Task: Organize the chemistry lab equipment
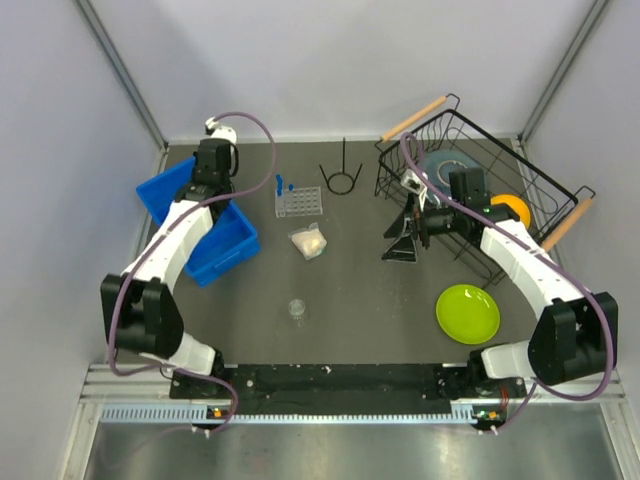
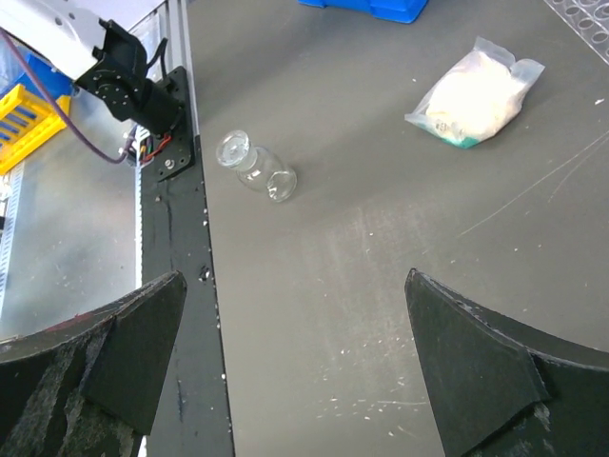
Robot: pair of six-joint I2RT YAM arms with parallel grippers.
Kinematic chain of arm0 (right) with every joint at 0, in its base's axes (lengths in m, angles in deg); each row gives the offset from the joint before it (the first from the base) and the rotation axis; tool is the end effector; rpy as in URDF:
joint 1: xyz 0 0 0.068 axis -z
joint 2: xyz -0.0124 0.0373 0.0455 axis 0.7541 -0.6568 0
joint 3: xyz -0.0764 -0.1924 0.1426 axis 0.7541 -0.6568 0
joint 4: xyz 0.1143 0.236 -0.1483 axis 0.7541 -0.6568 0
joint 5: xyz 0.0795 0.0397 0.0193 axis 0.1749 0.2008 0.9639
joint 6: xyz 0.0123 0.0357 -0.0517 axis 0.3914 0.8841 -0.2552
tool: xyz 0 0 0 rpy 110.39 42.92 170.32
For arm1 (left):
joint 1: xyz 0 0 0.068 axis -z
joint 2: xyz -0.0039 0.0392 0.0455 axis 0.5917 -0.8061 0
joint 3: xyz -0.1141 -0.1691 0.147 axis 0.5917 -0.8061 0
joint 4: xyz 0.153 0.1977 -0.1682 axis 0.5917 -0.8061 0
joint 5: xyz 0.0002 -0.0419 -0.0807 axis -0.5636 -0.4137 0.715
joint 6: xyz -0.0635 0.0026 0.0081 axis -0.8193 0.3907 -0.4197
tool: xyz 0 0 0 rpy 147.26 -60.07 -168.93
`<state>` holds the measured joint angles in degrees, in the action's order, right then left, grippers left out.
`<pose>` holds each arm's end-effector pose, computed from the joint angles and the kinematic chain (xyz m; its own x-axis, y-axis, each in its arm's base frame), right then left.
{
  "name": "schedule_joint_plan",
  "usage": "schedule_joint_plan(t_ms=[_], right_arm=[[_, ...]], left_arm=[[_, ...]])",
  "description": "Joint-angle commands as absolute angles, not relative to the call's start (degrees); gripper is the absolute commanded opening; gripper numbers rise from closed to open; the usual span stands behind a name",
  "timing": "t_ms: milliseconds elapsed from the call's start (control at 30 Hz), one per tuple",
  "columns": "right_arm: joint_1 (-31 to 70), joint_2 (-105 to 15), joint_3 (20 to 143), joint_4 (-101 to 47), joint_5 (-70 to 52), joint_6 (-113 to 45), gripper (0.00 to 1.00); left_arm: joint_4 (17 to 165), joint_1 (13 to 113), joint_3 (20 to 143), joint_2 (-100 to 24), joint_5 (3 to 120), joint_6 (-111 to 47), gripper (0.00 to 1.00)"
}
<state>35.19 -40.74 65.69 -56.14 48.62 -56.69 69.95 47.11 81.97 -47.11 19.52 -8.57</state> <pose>0.3022 0.1203 0.2523 -0.4848 -0.2374 -0.8418 -0.8723 0.2015 0.4456 0.3877 -0.0462 0.2944 -0.5574 0.2853 -0.7796 -0.1971 0.8668 0.4581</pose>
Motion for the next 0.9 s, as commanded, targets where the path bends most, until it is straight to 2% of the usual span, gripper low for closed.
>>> schedule_joint_plan(t_ms=[0,400,867], right_arm=[[34.80,-37.42,65.44,-55.30,51.53,-59.53,0.99],[34.80,-38.12,66.06,-56.18,54.07,-58.21,0.99],[34.80,-42.69,69.05,-62.06,57.41,-61.02,0.99]], left_arm=[[85.65,43.23,83.73,-51.42,15.66,1.14,0.02],[105.10,37.95,89.70,-69.78,12.06,16.53,0.03],[103.79,33.29,97.35,-80.78,14.52,17.33,0.05]])
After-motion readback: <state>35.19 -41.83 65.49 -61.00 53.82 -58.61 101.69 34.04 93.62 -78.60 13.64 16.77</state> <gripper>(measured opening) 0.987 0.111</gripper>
